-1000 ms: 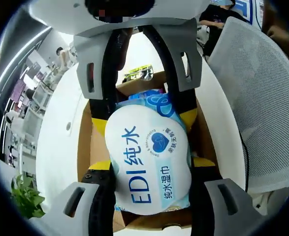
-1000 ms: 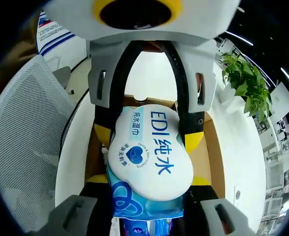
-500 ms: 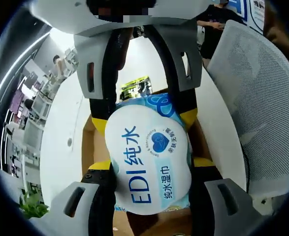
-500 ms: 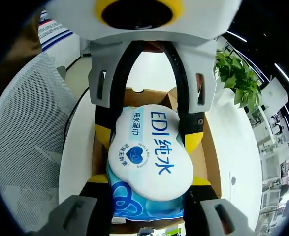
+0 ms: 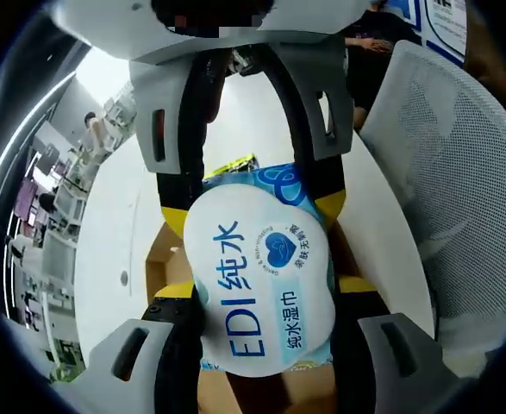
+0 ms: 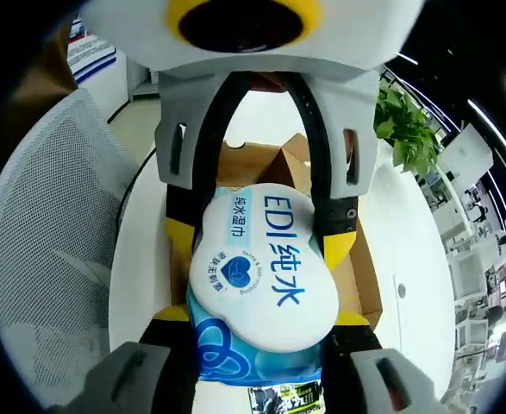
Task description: Operate the shoe box by opening the lid, removing the specified soft item, and placing it in the target area until the item is outside and the box remains undamaged.
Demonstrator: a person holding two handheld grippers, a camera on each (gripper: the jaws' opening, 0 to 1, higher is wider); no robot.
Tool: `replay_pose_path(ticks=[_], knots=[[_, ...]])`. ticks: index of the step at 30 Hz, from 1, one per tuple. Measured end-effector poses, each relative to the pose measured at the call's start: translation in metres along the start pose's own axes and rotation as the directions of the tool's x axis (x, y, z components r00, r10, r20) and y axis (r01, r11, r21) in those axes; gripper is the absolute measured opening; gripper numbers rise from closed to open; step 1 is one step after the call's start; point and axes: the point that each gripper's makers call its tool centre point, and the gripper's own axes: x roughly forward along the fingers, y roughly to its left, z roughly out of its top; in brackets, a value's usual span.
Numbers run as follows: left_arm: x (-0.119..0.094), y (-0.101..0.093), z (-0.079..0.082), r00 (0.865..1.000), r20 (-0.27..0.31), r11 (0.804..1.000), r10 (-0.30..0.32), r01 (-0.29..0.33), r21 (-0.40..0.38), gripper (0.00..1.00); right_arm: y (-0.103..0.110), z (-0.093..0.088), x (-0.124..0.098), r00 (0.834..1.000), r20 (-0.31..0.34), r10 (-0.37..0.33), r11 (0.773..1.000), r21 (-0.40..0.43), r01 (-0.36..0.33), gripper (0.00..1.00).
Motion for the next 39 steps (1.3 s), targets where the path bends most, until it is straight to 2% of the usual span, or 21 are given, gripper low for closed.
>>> replay_pose_path(ticks=[27, 39], knots=[[0.030, 0.000, 0.070, 0.999, 0.035, 0.995, -0.032, 0.028, 0.091, 0.59, 0.005, -0.061, -0.045, 0.998, -0.033, -0.057, 0.996, 0.071, 0.059, 0.54], [0.044, 0.001, 0.092, 0.997, 0.050, 0.992, -0.052, 0.046, 0.114, 0.59, 0.006, -0.084, -0.057, 0.997, -0.053, -0.062, 0.993, 0.096, 0.067, 0.54]])
